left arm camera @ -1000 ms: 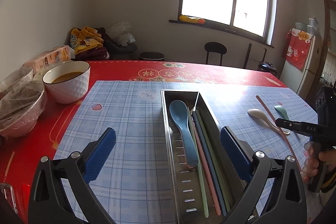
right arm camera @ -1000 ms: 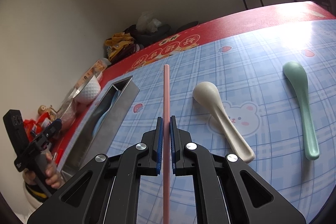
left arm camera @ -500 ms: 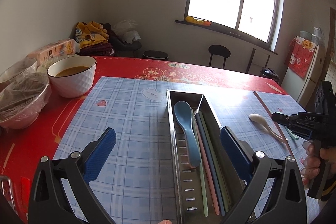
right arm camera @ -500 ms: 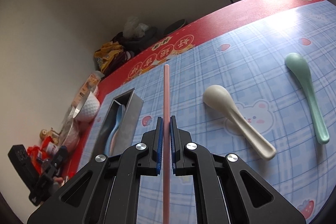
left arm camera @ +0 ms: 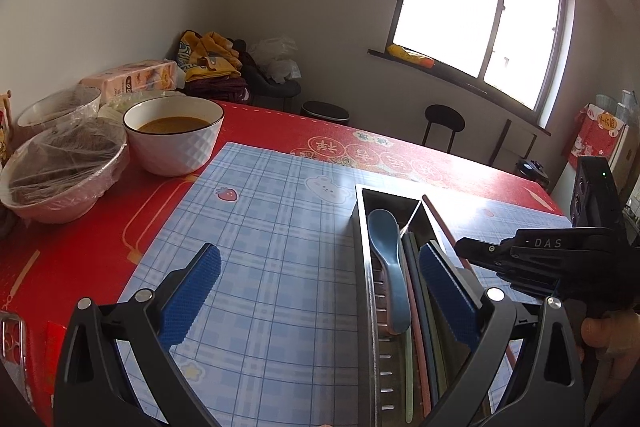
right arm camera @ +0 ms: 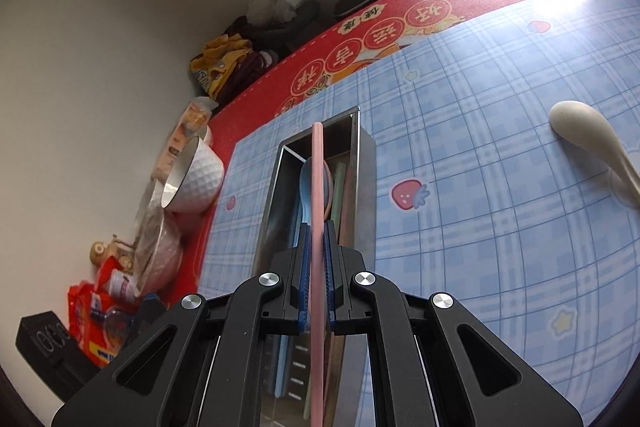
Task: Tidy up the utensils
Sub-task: 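Carry the pink chopstick into the steel tray and open the right tool, then move the left tool to the cream spoon and close on its handle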
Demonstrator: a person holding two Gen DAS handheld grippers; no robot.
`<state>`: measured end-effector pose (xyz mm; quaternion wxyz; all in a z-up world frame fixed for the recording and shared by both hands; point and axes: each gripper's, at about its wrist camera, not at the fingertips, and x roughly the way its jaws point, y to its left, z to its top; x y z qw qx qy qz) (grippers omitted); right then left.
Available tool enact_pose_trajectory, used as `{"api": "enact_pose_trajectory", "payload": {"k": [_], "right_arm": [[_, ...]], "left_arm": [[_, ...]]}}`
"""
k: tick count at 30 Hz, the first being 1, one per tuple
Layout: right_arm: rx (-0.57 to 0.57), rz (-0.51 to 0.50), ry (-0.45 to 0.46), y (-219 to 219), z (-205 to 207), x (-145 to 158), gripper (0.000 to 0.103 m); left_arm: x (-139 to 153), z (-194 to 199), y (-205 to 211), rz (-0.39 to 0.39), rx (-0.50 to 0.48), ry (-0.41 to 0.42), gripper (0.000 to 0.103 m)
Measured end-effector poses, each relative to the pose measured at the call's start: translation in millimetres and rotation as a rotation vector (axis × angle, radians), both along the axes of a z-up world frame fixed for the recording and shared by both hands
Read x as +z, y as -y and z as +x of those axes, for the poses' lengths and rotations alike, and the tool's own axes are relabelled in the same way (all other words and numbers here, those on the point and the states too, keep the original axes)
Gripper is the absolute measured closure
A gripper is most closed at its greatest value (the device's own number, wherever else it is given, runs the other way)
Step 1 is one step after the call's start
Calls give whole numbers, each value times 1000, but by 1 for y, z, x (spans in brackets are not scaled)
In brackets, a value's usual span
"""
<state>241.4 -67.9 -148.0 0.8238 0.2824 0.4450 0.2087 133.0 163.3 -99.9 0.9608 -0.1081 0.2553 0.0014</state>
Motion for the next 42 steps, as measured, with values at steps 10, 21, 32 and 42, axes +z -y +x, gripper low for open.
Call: {"api": "enact_pose_trajectory", "payload": {"k": [10, 21, 32, 42], "right_arm": [[-20, -39, -43, -12, 10, -11, 97], [30, -114, 40, -11, 1, -1, 95], [52, -375, 324, 50, -33, 27, 48], [34, -588, 423, 158, -53, 28, 32]], "left_arm": [[1, -1, 1, -3, -1, 1, 6], [1, 0, 0, -16, -6, 4, 6], [-1, 0, 19, 37, -37, -9, 6], [18, -11, 63, 91, -80, -4, 6]]}}
